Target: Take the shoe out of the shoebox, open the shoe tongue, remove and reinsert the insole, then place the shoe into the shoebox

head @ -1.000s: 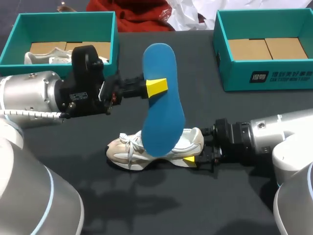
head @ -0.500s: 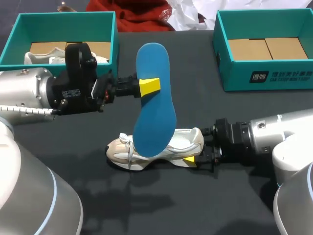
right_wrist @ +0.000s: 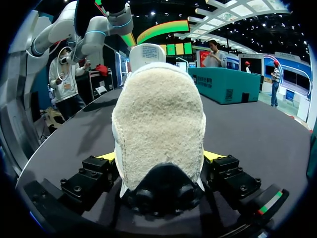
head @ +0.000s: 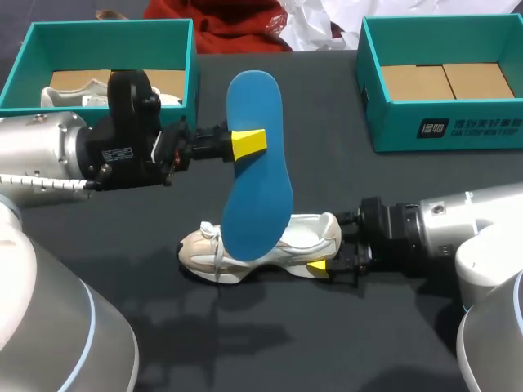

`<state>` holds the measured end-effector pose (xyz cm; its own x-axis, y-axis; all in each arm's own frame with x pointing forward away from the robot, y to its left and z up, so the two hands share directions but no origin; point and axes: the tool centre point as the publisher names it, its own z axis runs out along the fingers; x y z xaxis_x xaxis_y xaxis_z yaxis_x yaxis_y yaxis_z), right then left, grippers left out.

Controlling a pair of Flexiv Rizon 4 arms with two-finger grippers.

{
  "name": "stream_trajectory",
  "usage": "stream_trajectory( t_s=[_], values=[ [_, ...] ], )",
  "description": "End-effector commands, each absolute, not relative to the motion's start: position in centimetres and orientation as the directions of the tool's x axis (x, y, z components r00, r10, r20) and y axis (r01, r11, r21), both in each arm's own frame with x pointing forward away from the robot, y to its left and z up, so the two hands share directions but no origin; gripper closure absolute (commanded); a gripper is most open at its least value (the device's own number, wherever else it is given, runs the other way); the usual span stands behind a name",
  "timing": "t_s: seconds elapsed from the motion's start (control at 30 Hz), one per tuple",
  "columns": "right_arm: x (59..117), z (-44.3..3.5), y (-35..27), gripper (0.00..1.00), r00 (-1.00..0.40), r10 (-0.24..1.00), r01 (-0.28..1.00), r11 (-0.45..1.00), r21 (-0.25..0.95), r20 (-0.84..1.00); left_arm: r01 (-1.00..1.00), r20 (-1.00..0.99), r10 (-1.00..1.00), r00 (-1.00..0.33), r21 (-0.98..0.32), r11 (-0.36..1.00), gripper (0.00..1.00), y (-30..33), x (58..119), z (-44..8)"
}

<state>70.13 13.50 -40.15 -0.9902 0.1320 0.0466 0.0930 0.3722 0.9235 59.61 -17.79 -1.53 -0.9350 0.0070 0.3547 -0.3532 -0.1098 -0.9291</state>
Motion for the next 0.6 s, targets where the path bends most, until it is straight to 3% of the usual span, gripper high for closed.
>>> stream_trajectory(
  t_s=[0.03, 0.6],
  values=[
    [69.7, -39.7, 13.3, 0.0, -0.988, 0.146, 0.096, 0.395, 0.914, 0.04, -0.352, 0.356, -0.011, -0.934, -0.929, -0.113, 1.0, -18.5, 59.2, -0.9],
    [69.8, -37.6, 10.2, 0.0, -0.983, 0.178, 0.155, 0.725, 0.671, 0.035, -0.352, 0.356, -0.011, -0.934, -0.929, -0.113, 1.0, -18.5, 59.2, -0.9]
  ],
)
